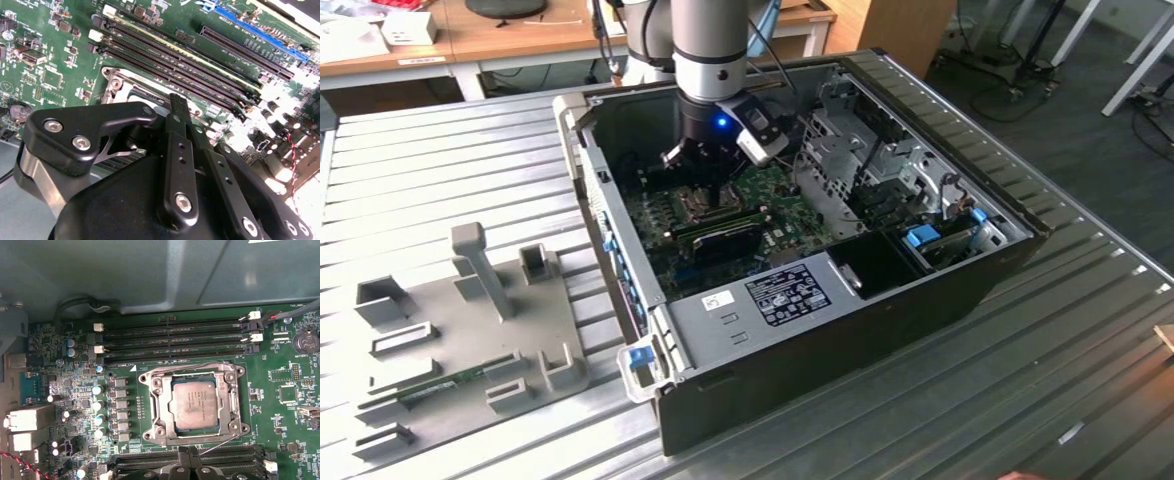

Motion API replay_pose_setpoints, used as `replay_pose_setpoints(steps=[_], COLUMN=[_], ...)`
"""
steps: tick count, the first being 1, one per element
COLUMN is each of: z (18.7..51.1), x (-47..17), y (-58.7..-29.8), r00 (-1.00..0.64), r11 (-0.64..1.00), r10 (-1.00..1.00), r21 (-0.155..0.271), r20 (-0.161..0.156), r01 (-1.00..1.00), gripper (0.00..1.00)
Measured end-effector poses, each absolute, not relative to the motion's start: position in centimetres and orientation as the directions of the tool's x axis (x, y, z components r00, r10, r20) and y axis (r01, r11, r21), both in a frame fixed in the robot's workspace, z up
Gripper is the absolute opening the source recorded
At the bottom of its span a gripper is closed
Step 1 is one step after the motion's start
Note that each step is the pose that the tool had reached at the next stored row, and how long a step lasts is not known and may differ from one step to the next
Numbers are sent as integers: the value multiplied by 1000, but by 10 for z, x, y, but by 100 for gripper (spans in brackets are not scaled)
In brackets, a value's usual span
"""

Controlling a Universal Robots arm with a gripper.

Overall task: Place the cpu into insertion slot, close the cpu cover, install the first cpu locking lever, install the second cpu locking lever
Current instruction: 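Install the second cpu locking lever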

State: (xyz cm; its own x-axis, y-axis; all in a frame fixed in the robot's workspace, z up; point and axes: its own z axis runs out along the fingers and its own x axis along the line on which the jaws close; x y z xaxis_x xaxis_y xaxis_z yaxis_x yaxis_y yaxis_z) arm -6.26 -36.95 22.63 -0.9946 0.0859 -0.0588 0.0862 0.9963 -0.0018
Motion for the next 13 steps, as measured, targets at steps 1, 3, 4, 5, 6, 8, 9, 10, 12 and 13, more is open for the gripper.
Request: replay_pose_setpoints(steps=[1, 3, 4, 5, 6, 8, 9, 10, 12, 13], z=[226, 226, 226, 226, 226, 226, 226, 226, 226, 226], x=[-63, -63, -63, -63, -63, -63, -63, -63, -63, -63], y=[-369, -369, -369, -369, -369, -369, -369, -369, -369, -369], r00=[-995, -995, -995, -995, -995, -995, -995, -995, -995, -995], r11=[996, 996, 996, 996, 996, 996, 996, 996, 996, 996], r10=[86, 86, 86, 86, 86, 86, 86, 86, 86, 86], r21=[-2, -2, -2, -2, -2, -2, -2, -2, -2, -2], r20=[-59, -59, -59, -59, -59, -59, -59, -59, -59, -59], r01=[86, 86, 86, 86, 86, 86, 86, 86, 86, 86], gripper=[11, 11, 11, 11, 11, 11, 11, 11, 11, 11])
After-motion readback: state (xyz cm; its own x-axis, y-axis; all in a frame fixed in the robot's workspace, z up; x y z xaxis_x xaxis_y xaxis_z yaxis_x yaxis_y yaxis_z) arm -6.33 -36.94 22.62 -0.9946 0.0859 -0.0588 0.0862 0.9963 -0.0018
